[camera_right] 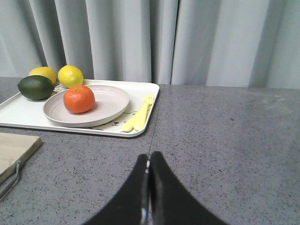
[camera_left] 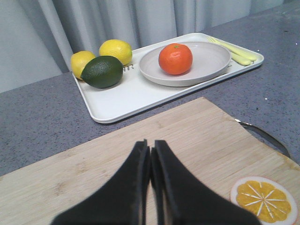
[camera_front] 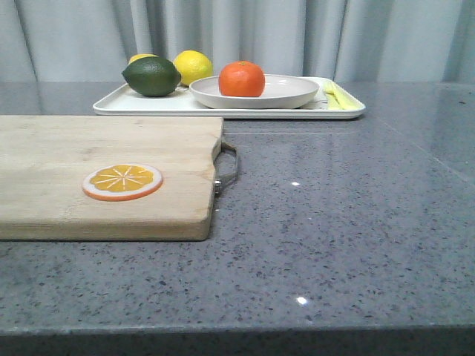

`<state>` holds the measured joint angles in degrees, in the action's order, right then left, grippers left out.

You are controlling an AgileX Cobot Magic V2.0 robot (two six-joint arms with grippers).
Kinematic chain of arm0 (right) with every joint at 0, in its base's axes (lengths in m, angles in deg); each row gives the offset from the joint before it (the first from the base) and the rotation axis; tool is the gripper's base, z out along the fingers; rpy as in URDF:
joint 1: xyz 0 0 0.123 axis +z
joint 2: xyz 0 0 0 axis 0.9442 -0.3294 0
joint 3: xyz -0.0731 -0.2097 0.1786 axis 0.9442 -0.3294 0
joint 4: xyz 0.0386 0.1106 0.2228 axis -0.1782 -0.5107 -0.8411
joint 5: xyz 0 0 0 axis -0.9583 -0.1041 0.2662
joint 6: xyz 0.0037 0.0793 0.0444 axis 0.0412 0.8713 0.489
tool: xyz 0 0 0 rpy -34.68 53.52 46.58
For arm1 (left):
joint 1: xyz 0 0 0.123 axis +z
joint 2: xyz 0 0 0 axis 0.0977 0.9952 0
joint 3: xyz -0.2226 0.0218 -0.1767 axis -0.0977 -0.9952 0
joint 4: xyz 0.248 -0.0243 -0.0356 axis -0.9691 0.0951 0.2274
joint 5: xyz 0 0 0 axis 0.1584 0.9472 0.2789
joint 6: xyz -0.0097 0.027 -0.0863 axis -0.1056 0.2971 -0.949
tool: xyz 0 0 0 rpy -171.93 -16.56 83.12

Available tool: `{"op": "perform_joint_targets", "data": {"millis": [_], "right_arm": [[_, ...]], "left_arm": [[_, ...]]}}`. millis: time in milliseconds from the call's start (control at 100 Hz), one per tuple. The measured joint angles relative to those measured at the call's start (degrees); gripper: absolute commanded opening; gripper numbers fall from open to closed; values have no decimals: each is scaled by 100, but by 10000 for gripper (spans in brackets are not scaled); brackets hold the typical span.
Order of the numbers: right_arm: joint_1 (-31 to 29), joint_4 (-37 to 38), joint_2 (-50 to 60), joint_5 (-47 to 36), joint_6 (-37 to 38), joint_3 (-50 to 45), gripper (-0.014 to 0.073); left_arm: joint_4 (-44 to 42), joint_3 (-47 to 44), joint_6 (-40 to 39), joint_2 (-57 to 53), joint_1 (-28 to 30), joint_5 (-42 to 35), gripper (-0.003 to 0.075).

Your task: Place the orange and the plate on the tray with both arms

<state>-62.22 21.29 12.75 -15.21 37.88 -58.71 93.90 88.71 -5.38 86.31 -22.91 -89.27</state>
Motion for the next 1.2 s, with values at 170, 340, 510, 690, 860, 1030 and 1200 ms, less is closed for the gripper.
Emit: {"op": "perform_joint_targets", "data": {"millis": [170, 340, 510, 690, 860, 1030, 1200], "right_arm": [[0, 0, 0, 0, 0, 0, -66], [0, 0, 0, 0, 0, 0, -66], [0, 0, 0, 0, 0, 0, -66], [0, 0, 0, 0, 0, 0, -66], [0, 0, 0, 0, 0, 0, -66], [0, 0, 0, 0, 0, 0, -66], [0, 0, 0, 0, 0, 0, -66]], "left_arm": [[-480, -196, -170, -291, 0, -125, -19], [-3330, -719, -2390, -897, 38, -61, -19], [-5927, -1334, -5164, -1747, 461, 94, -19], [-6668, -1891, -6114, -2608, 1138, 135, -19], [-7531, -2269, -7156, -3259, 1507, 150, -19], [-7823, -2438, -7504, -3646, 1562, 203, -19], [-7860, -2446, -7543, -3800, 1562, 416, -19]]}}
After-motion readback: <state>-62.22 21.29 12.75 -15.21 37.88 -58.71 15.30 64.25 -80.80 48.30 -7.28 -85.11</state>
